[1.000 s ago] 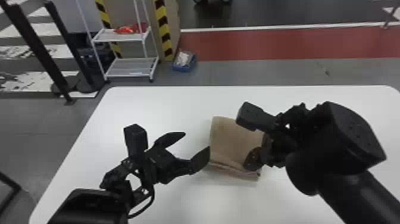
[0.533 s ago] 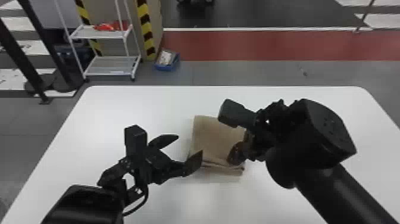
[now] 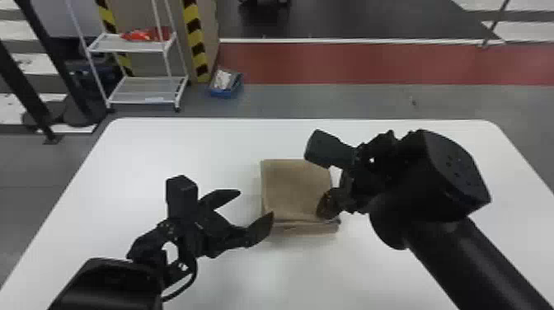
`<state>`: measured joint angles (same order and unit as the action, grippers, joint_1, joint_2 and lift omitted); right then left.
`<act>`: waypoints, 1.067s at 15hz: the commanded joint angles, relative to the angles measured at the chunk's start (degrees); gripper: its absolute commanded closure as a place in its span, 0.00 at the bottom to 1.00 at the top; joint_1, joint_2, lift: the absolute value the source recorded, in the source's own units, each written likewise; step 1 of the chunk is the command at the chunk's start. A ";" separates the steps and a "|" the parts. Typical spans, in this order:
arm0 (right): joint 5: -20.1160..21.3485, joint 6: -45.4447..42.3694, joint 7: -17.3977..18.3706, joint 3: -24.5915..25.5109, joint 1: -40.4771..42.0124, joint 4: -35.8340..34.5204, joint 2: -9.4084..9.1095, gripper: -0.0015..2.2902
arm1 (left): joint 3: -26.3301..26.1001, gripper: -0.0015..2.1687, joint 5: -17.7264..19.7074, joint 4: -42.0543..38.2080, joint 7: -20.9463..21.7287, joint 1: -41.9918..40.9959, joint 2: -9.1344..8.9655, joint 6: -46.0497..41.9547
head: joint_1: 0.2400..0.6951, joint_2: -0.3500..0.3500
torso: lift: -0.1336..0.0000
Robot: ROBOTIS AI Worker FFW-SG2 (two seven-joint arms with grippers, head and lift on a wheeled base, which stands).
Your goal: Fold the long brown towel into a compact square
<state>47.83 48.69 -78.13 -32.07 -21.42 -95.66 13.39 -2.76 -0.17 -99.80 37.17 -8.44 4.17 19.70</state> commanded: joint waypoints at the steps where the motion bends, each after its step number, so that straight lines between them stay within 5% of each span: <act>1: -5.90 2.78 -0.19 4.03 1.47 -4.53 0.24 0.94 | 1.00 0.01 0.43 -0.31 0.09 -0.44 0.14 0.13 | 1.00 0.52 | 0.10; 5: -17.68 12.27 0.53 15.02 2.52 -8.75 -2.14 0.94 | 2.76 0.01 1.66 -0.93 0.18 -0.88 0.14 0.13 | 1.00 0.56 | 0.10; 6: -18.65 12.27 4.75 17.12 2.87 -8.67 -3.19 0.94 | 3.55 0.01 2.01 -1.19 0.18 -1.23 0.05 0.13 | 1.00 0.56 | 0.10; 10: -17.50 9.63 14.50 18.27 2.70 -2.34 -5.65 0.94 | 4.43 0.01 2.54 -2.95 0.27 -3.16 0.32 0.30 | 1.00 0.54 | 0.10; 16: -17.06 2.08 20.48 18.88 -1.08 7.07 -10.22 0.94 | 5.05 0.01 2.72 -3.91 0.44 -4.30 0.41 0.30 | 1.00 0.54 | 0.10</act>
<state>30.43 52.03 -57.96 -13.10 -21.39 -90.61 4.36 2.24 2.57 -103.47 37.62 -12.43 4.57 20.00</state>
